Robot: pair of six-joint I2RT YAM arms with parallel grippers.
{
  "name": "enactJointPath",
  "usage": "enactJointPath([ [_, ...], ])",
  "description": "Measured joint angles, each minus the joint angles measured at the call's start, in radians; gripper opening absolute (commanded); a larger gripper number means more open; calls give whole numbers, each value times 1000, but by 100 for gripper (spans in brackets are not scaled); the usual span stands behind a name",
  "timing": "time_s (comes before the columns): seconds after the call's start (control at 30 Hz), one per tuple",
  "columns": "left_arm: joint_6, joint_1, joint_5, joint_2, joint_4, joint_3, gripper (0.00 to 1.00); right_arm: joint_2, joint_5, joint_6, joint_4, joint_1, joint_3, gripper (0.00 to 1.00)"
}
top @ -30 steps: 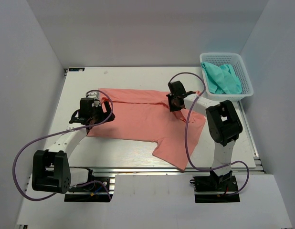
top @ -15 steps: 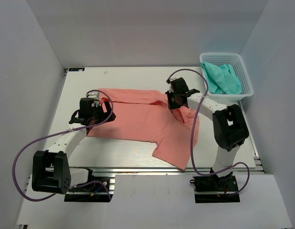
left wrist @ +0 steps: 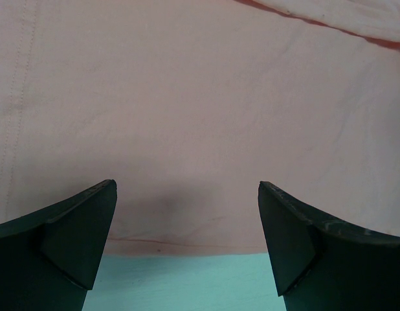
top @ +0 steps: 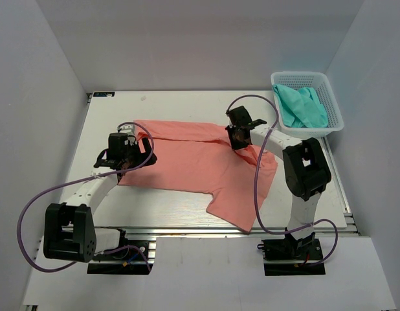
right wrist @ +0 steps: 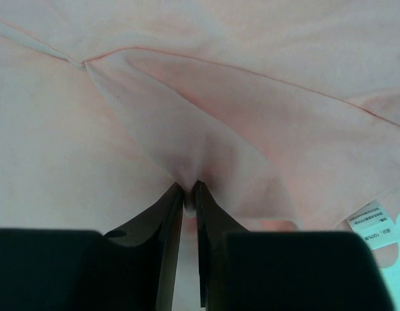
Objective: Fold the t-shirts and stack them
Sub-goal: Fold the flattened tshirt in 1/3 of the way
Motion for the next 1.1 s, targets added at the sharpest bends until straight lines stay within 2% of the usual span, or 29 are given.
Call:
enactJointPath([
  [0.07, 0, 0, 0, 4, 0, 0, 100, 0, 5, -4, -2, 0, 0, 18],
  [0.23, 4, 0, 0, 20, 0, 2, 100, 0, 8, -11, -15, 0, 4, 0],
  [0.4, 6, 0, 1, 21, 0, 2, 100, 0, -43, -15, -23, 0, 14, 0],
  [0.6, 8, 0, 2, 21, 0, 2, 100, -1, -230, -9, -25, 0, 19, 0],
  [0.77, 8, 0, 4, 21, -1, 2, 100, -1, -395, 18, -16, 0, 18, 30],
  [0.9, 9, 0, 3, 20, -2, 2, 100, -1, -537, 28, -4, 0, 18, 44],
  [0.93, 10, 0, 3, 19, -3, 2, 100, -1, -569, 27, -2, 0, 18, 52],
  [1.1, 9, 0, 3, 18, -12, 26, 100, -6, -605, 21, 1, 3, 19, 59],
])
